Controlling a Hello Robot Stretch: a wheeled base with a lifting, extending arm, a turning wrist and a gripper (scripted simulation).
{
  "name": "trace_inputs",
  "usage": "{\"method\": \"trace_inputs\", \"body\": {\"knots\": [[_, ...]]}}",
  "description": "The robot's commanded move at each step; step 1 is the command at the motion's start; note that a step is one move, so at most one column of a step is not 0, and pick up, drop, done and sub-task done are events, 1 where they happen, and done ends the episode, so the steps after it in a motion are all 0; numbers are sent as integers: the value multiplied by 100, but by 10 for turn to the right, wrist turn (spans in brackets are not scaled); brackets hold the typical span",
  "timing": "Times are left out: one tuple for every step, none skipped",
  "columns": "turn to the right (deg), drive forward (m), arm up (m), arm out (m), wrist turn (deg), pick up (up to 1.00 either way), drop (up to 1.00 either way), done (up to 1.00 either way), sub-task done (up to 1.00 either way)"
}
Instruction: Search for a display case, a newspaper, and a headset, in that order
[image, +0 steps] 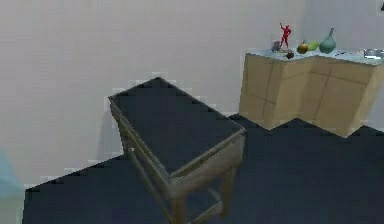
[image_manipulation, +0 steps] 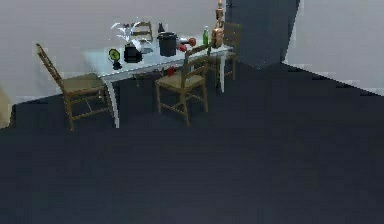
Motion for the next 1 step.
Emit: {"method": "trace_inputs", "body": {"knots": [[0,0,0,0,0,0,0,0,100]]}}
